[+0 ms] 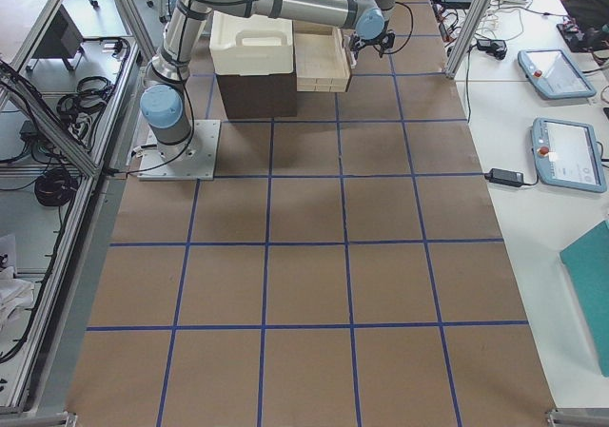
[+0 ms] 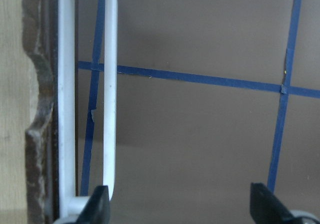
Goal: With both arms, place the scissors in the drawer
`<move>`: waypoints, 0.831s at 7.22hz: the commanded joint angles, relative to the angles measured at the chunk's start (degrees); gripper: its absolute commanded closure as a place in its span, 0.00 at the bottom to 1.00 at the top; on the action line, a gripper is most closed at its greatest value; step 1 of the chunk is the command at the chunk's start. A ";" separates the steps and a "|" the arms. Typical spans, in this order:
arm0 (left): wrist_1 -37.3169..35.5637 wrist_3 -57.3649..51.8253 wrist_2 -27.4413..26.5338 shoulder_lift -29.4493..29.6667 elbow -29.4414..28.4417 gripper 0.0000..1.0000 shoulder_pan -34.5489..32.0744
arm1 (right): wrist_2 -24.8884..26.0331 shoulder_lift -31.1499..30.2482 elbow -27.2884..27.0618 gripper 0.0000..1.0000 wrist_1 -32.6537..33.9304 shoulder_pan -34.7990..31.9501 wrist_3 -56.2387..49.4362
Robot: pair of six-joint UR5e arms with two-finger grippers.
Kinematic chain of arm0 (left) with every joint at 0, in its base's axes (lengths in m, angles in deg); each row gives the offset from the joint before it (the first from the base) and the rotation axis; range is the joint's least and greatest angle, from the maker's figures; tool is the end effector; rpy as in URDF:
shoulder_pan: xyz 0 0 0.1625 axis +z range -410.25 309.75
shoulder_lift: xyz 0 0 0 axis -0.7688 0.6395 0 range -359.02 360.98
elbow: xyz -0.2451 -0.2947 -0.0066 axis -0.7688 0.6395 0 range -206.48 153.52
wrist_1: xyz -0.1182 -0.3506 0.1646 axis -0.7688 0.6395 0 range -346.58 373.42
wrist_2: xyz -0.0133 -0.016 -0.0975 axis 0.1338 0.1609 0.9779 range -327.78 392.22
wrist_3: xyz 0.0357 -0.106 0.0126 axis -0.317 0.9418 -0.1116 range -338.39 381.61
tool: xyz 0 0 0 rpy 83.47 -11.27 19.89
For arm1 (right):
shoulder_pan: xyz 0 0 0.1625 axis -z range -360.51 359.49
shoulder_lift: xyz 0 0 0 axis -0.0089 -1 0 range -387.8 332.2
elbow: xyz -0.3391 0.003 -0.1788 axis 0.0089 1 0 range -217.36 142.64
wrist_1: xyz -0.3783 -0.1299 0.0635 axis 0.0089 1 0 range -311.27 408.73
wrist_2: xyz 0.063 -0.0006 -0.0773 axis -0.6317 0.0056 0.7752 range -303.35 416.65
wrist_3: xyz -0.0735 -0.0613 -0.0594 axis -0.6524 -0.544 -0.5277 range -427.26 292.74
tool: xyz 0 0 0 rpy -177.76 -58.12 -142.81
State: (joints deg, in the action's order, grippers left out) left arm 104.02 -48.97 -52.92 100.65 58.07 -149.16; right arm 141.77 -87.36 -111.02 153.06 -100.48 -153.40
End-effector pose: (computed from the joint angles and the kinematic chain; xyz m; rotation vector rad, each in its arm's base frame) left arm -0.2242 -0.5070 0.3922 -1.9301 -2.3296 -0.0435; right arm 0.2559 -0.6305 0.2880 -2.2879 2.0556 -0.0855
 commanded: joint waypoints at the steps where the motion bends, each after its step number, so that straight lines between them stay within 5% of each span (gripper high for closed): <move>1: -0.25 4.64 -0.03 2.36 -2.19 1.00 -4.17 | 0.83 -6.41 0.18 0.00 -7.52 3.79 -0.08; 4: -1.04 9.56 -0.46 7.01 -5.62 1.00 -8.73 | 6.44 -19.50 -0.34 0.00 -22.47 8.98 0.98; 6: -4.36 11.42 -0.21 9.22 -5.80 1.00 -11.38 | 6.63 -23.92 -0.70 0.00 -25.31 15.30 0.10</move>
State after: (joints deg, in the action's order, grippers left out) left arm 101.99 -38.63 -53.35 108.37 52.49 -158.77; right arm 147.89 -108.42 -111.58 129.99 -88.91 -153.04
